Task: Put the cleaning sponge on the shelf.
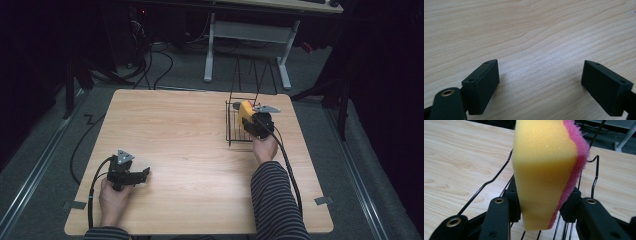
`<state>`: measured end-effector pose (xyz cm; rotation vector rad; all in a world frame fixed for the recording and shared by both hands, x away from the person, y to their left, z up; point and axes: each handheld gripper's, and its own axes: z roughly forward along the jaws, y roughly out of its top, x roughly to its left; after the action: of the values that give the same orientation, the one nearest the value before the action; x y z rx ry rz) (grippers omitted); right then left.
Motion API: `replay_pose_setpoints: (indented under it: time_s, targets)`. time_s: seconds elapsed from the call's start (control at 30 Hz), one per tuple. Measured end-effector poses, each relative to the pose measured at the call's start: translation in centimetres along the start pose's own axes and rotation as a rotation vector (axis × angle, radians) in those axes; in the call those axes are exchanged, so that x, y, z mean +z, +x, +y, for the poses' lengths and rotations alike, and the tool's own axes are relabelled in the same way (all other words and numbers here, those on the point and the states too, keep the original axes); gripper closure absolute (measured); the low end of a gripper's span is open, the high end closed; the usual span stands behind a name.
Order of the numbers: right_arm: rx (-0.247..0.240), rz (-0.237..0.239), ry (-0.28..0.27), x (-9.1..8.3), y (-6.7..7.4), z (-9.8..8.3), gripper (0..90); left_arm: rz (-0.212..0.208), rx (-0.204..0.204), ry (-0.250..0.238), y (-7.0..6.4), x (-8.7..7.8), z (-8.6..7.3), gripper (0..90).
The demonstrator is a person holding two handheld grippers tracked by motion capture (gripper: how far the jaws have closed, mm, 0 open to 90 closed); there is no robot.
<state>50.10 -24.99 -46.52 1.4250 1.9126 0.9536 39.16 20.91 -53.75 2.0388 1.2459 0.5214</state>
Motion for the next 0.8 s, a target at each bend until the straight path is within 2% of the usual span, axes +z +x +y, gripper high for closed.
replay_pose_setpoints:
  time_s: [0.8]
  targets:
    - [-0.002,-0.002,0.022,0.62,-0.02,-0.16,56.8,0.000,0.000,0.000,0.00,0.00,0.00,15.4]
